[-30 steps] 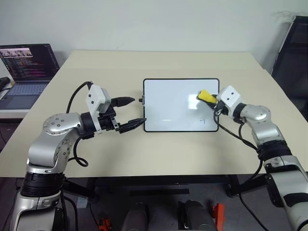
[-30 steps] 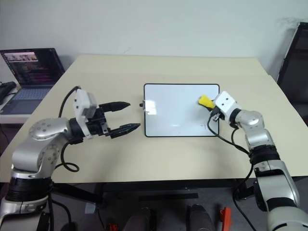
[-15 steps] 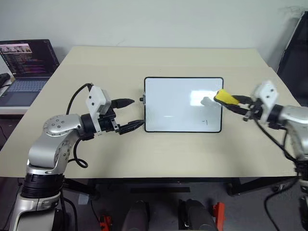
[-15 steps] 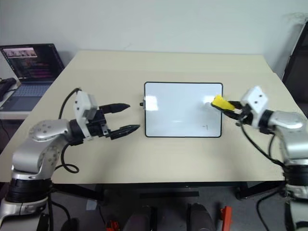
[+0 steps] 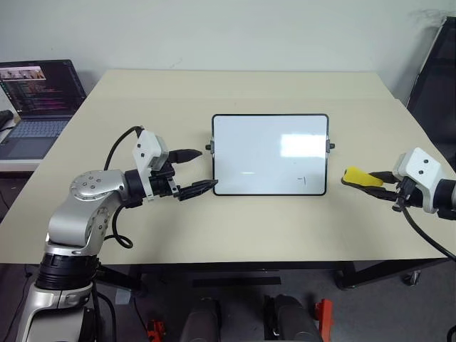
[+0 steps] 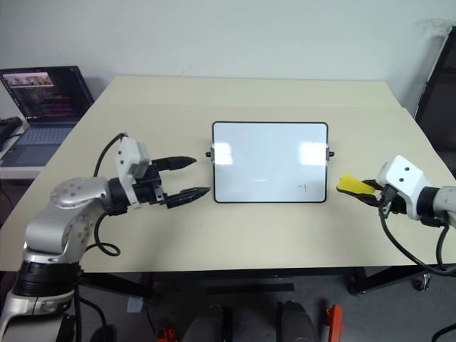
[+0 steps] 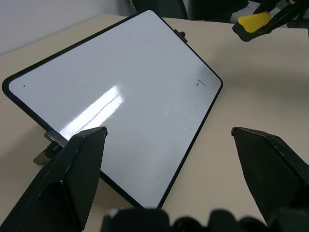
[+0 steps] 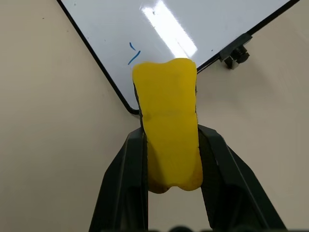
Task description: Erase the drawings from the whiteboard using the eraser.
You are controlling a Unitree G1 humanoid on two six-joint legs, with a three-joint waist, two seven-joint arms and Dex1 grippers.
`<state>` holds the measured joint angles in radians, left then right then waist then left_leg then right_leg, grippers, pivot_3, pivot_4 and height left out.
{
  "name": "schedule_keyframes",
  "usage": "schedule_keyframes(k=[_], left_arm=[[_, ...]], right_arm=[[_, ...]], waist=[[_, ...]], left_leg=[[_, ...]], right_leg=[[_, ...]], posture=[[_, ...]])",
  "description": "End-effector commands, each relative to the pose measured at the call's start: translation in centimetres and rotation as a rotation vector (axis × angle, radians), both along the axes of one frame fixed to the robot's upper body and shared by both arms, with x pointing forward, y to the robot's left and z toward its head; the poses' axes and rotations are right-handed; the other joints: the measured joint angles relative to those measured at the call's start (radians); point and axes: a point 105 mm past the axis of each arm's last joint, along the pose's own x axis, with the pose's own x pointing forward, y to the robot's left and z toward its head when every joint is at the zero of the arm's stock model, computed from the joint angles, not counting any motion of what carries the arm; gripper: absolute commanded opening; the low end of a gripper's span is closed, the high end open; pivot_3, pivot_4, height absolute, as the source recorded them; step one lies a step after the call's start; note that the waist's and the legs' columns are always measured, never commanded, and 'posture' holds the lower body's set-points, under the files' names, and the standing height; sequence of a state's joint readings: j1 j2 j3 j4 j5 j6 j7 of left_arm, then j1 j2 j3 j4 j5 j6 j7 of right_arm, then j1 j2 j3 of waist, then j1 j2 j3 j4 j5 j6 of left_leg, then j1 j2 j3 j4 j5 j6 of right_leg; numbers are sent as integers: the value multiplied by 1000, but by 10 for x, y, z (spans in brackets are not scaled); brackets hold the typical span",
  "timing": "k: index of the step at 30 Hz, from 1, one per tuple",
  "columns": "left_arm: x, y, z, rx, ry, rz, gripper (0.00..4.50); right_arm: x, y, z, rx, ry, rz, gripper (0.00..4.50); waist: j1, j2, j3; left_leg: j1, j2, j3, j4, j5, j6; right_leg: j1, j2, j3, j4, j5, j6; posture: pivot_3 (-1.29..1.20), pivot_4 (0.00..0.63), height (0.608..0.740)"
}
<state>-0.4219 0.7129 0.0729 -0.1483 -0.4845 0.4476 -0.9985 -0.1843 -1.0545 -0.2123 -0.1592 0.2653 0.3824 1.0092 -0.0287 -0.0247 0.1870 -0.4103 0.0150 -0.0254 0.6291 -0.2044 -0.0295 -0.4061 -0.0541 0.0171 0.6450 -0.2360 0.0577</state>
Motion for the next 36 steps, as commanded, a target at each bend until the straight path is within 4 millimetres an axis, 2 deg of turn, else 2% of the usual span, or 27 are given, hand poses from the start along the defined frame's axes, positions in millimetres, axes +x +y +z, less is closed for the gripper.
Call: schedule_keyframes(k=[1,14,16,19,22,27,30,36], left_arm=[[-1,-2,9,10,-47,-17,4500],[-2,-1,5,9,-38,-9,4500],[-3,0,5,10,-37,-8,4500],[-3,1,5,10,-37,-6,4500],[-3,1,6,9,-38,-3,4500],[-4,-1,6,4,-41,3,4500],[-4,-1,6,4,-42,4,4500],[-5,-1,7,7,-40,-1,4500]], right_arm=[[-4,1,13,-30,-43,25,1030],[-3,-3,10,-54,-35,21,1030],[-1,0,15,-46,-59,32,1029],[6,15,34,32,-143,66,1028],[20,40,45,96,-231,129,1027],[51,78,33,145,-287,209,1021],[75,77,23,117,-335,192,1021],[95,78,8,70,-322,241,1021]], waist=[[0,0,0],[0,0,0],[0,0,0],[-3,0,0],[-5,0,0],[-3,0,0],[-2,0,0],[0,0,0]], left_leg=[[0,0,0,0,0,0],[0,0,0,0,0,0],[0,0,0,0,0,0],[0,0,0,0,0,0],[1,0,0,0,0,0],[1,0,0,0,0,0],[0,0,0,0,0,0],[-1,0,0,0,0,0]], right_leg=[[0,0,0,0,0,0],[0,0,0,0,0,0],[0,0,0,0,0,0],[0,0,0,0,0,0],[0,0,1,1,0,0],[0,1,0,1,0,0],[0,0,1,1,1,1],[-1,0,0,0,3,-2]], posture=[[0,150,740],[0,150,740],[0,150,740],[0,150,740],[0,150,740],[0,150,740],[0,150,740],[0,150,740]])
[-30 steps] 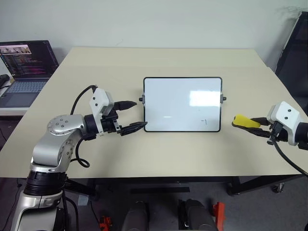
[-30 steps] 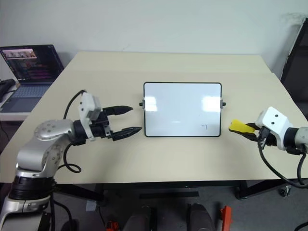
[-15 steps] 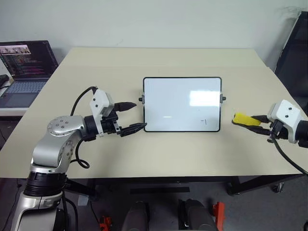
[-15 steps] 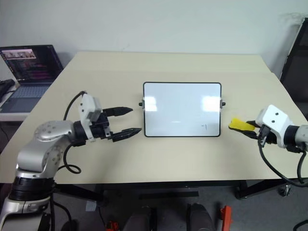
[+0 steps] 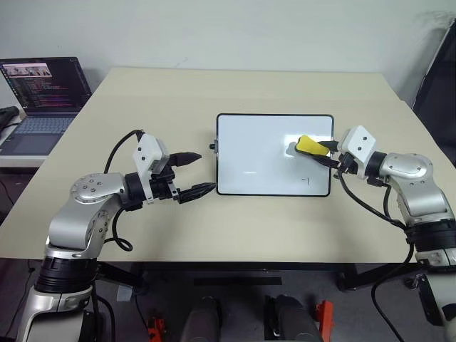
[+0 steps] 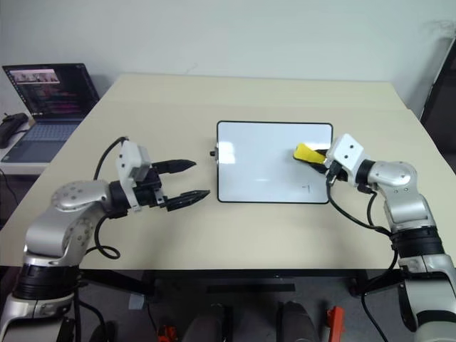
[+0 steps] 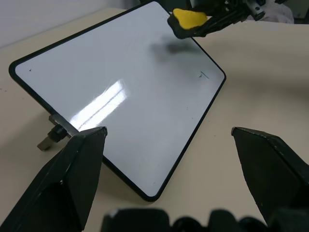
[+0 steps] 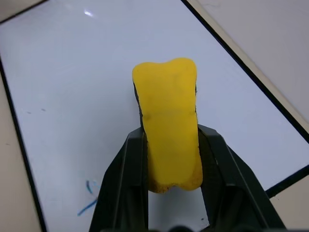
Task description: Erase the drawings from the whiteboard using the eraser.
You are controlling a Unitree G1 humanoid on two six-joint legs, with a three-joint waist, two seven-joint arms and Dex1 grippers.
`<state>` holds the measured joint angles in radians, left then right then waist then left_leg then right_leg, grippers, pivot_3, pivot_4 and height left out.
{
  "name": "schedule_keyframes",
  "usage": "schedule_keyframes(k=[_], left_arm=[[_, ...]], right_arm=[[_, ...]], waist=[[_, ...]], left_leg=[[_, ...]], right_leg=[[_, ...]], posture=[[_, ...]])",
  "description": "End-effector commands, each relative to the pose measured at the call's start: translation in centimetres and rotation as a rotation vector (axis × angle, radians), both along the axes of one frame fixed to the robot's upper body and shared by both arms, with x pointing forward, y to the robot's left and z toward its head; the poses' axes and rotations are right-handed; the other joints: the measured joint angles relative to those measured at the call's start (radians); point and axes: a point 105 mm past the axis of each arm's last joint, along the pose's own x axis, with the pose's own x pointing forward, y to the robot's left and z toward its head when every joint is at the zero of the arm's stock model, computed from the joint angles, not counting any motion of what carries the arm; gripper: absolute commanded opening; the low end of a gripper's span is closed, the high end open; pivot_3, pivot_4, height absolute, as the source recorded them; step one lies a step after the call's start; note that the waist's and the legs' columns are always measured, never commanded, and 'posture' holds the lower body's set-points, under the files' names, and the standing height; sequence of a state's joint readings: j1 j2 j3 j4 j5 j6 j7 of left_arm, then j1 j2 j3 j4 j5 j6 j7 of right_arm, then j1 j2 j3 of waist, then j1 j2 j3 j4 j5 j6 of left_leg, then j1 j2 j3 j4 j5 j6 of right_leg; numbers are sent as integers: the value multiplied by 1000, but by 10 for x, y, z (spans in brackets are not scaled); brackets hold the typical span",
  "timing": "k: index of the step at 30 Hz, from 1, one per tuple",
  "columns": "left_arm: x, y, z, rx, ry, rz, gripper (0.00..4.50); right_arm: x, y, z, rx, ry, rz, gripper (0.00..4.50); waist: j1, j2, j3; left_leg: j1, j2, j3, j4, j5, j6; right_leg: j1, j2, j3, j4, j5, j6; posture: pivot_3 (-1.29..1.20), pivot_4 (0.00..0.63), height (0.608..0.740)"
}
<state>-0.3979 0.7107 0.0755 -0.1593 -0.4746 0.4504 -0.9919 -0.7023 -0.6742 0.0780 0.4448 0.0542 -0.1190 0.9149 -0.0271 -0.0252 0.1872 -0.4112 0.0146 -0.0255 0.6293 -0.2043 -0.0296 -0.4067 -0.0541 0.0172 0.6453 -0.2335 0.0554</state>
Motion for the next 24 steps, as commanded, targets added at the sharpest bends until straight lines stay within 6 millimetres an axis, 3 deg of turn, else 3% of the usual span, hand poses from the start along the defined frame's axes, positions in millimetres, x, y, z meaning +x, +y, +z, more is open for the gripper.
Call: schedule_keyframes(k=[1,16,24], left_arm=[[-3,-3,13,0,-53,-15,4500],[-1,-2,16,5,-64,-11,4500],[1,-2,19,10,-69,-15,4500]], right_arm=[[4,3,4,-57,-41,47,1021],[7,-3,-56,-212,111,77,1021],[-10,-18,-91,-294,255,87,1018]], waist=[[-3,0,0],[-6,0,0],[-6,-1,-1]], left_leg=[[0,0,0,0,0,0],[4,0,0,0,0,0],[16,1,0,0,0,0]], right_leg=[[0,0,0,0,0,-1],[2,0,1,2,1,-2],[16,0,0,0,-5,-4]], posture=[[0,150,740],[0,150,740],[0,150,740]])
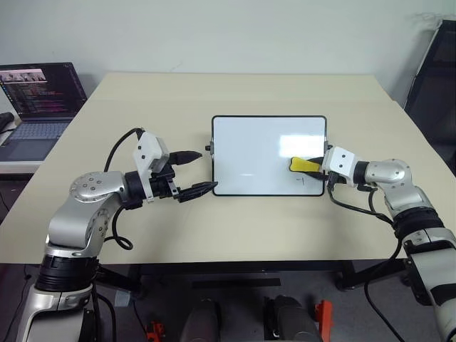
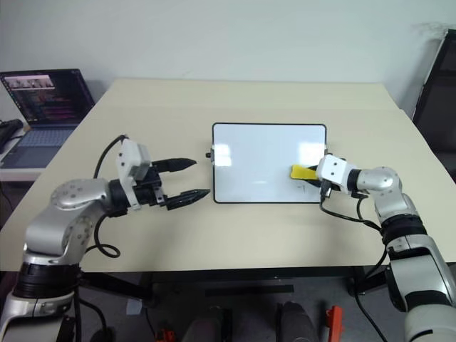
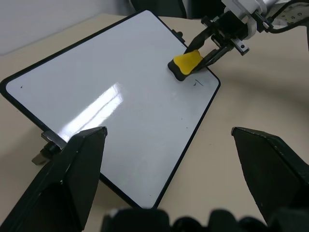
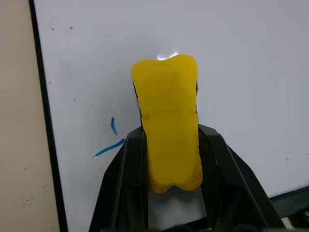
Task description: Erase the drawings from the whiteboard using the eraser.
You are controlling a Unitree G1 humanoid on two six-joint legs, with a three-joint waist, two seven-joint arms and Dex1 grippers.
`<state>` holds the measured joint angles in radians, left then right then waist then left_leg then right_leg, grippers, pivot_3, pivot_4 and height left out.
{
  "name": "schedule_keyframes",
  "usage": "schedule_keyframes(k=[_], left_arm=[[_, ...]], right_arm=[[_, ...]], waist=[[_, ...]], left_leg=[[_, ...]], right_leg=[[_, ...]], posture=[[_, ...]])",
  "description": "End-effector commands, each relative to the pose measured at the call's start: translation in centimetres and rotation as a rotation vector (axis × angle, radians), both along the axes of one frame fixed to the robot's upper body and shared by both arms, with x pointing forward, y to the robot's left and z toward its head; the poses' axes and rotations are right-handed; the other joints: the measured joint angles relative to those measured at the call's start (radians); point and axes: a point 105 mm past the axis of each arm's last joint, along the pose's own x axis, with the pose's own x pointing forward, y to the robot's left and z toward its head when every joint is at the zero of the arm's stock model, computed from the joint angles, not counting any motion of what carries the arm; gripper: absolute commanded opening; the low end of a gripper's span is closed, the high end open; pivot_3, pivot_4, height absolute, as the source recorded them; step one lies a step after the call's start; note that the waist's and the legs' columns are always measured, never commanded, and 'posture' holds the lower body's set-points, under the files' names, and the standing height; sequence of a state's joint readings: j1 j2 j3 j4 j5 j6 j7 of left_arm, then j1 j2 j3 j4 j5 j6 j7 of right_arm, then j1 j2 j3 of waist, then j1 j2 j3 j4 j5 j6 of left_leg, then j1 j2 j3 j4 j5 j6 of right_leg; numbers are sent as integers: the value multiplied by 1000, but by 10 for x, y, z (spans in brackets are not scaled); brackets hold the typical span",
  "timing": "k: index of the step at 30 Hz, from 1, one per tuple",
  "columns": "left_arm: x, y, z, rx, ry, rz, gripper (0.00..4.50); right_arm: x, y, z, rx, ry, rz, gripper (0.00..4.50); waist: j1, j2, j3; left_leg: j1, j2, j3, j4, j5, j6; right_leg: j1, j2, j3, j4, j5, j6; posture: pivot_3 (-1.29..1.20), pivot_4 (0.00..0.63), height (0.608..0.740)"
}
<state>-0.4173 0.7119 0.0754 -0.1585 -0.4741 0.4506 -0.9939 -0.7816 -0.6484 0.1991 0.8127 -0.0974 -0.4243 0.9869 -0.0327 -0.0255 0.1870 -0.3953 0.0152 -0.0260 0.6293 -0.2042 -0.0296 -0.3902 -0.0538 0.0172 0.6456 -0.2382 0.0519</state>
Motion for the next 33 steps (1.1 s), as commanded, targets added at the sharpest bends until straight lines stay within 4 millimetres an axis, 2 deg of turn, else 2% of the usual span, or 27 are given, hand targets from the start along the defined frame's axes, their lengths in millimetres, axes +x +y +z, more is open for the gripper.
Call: schedule_keyframes(k=[1,6,17,20,22,24,26,29,32,33], left_arm=[[0,-1,13,8,-52,-10,4500],[1,-6,16,-7,-59,-24,4500],[2,-8,15,-11,-55,-31,4500],[1,-8,14,-13,-53,-30,4500],[-1,-8,16,-21,-57,-28,4500],[-3,-7,19,-32,-60,-27,4500],[-4,-8,19,-35,-60,-27,4500],[-4,-9,19,-43,-59,-32,4500],[-4,-12,18,-52,-57,-40,4500],[-4,-15,18,-58,-56,-47,4500]], right_arm=[[-16,-18,-37,-100,164,-25,1018],[-27,-29,-45,-145,213,-28,1018],[-35,-37,-44,-166,243,-45,1016],[-35,-37,-38,-139,230,-47,1014],[-39,-19,-9,34,234,-12,1014],[-49,-10,15,138,250,30,1013],[-59,-10,31,192,274,41,1012],[-70,-11,68,362,274,54,1012],[-69,-18,96,507,226,26,1012],[-62,-30,100,543,191,-54,1012]], waist=[[0,-1,-1],[0,-3,-2],[1,-3,-2],[1,-3,-2],[2,-3,-2],[3,-2,-1],[3,0,0],[5,0,0],[4,-1,0],[4,-1,0]], left_leg=[[2,0,0,0,0,0],[5,0,0,1,0,0],[5,0,0,0,0,0],[5,0,0,0,0,0],[4,0,0,0,0,0],[1,0,0,0,0,0],[-2,0,0,0,0,0],[-6,0,0,0,0,0],[-6,0,0,-1,0,0],[-6,0,0,-1,0,0]], right_leg=[[2,0,0,0,0,-1],[5,0,1,1,0,-1],[4,0,1,0,0,-1],[4,0,1,0,0,-1],[4,0,1,0,0,-1],[1,0,0,0,0,-1],[-3,0,0,0,2,3],[-6,0,0,0,3,5],[-6,0,0,0,3,5],[-6,0,0,-1,3,5]], posture=[[0,150,740],[0,150,740],[0,150,740],[0,150,740],[0,150,740],[0,150,740],[0,150,740],[0,150,740],[0,150,740],[0,150,740]])
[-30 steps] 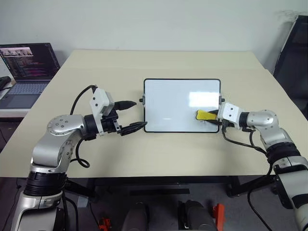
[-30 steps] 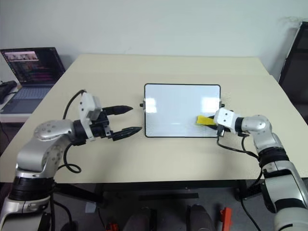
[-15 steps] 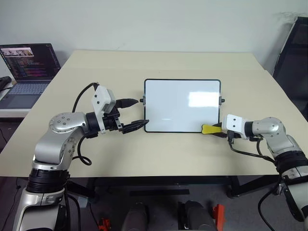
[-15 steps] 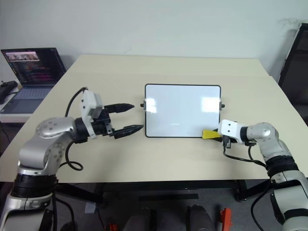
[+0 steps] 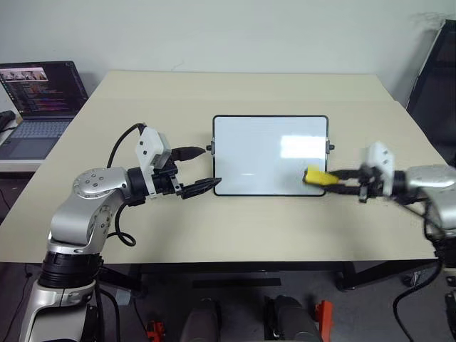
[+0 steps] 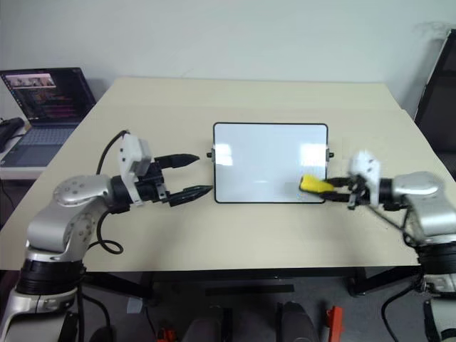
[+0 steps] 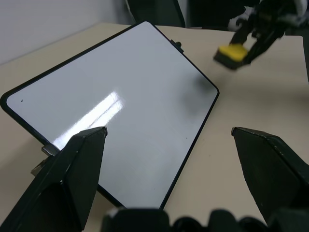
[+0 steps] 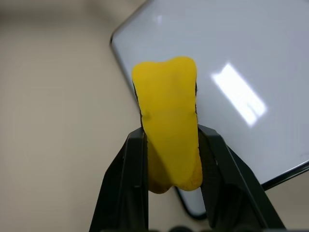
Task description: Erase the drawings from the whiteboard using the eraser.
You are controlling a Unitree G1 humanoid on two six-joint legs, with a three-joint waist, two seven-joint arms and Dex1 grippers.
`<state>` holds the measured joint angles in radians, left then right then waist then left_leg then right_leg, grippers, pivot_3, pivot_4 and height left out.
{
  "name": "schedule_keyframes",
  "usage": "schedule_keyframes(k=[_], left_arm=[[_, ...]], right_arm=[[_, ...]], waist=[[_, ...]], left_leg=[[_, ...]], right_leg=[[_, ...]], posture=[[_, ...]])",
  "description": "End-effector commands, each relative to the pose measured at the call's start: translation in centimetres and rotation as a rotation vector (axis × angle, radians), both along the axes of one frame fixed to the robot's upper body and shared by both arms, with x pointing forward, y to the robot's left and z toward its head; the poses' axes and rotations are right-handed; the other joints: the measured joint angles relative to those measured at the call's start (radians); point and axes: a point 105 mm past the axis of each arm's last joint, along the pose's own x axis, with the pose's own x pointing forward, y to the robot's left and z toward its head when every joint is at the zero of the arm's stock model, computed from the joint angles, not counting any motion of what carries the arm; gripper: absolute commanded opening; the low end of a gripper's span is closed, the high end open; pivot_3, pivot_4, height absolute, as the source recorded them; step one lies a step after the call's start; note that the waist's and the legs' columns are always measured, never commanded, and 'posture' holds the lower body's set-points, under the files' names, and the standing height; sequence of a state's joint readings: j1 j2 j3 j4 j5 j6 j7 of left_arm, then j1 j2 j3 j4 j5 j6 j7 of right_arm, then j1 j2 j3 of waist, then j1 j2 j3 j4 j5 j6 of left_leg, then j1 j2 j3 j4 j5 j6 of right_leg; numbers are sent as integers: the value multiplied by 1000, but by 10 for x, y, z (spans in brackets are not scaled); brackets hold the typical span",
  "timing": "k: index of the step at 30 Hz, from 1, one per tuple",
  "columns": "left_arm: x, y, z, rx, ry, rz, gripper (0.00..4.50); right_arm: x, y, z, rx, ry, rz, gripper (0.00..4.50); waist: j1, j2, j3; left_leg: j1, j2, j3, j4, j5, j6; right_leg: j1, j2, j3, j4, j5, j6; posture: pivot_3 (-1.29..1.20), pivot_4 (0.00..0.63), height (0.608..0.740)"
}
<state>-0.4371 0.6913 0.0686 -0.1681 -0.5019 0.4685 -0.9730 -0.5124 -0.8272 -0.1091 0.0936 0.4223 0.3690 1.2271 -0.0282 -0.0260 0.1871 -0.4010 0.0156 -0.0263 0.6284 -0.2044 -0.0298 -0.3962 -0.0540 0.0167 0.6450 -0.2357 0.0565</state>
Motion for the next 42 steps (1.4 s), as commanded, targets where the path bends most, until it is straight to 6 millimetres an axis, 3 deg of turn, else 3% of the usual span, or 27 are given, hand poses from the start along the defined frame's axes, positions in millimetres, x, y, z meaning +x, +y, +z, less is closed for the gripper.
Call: schedule_keyframes(k=[1,5,12,15,22,34,35,38,42], left_arm=[[-4,-9,13,-24,-54,-39,4500],[-4,-20,11,-37,-58,-75,4500],[-9,-58,10,-74,-75,-205,4500],[-13,-78,-2,-40,-52,-291,4500],[-20,-113,-8,-51,-52,-428,4500],[-20,-115,-12,-56,-47,-439,4500],[-20,-114,-12,-55,-46,-436,4500],[-19,-113,-12,-55,-45,-425,4500],[-18,-108,-13,-56,-44,-401,4500]], right_arm=[[11,-25,26,109,-63,-185,1012],[31,-59,15,180,-16,-483,1012],[33,-107,-28,257,147,-887,1012],[29,-107,-45,240,211,-947,1012],[16,-115,-77,90,299,-1026,1012],[18,-127,-85,83,333,-1091,1012],[17,-128,-86,78,336,-1098,1747],[17,-131,-86,72,334,-1108,2472],[20,-128,-74,78,300,-1083,3876]], waist=[[0,0,0],[1,0,0],[2,0,0],[1,0,0],[-3,1,0],[-3,1,0],[-3,1,0],[-3,1,0],[-3,1,0]], left_leg=[[0,0,0,0,0,0],[0,-1,1,1,0,0],[-3,-1,1,0,0,0],[-4,-1,1,0,0,0],[-8,-1,1,1,0,0],[-9,-1,1,1,0,0],[-9,-1,1,1,0,0],[-9,-1,1,1,0,0],[-9,-1,1,1,0,0]], right_leg=[[0,0,0,0,0,-1],[0,0,0,0,-3,-5],[-3,0,1,0,0,0],[-4,0,1,0,0,1],[-9,1,2,1,1,2],[-9,1,2,0,1,2],[-9,1,2,0,1,2],[-9,1,2,0,1,2],[-9,1,2,0,1,2]], posture=[[0,150,740],[0,150,740],[0,150,740],[0,150,740],[0,150,740],[0,150,740],[0,150,740],[0,150,740],[0,150,740]])
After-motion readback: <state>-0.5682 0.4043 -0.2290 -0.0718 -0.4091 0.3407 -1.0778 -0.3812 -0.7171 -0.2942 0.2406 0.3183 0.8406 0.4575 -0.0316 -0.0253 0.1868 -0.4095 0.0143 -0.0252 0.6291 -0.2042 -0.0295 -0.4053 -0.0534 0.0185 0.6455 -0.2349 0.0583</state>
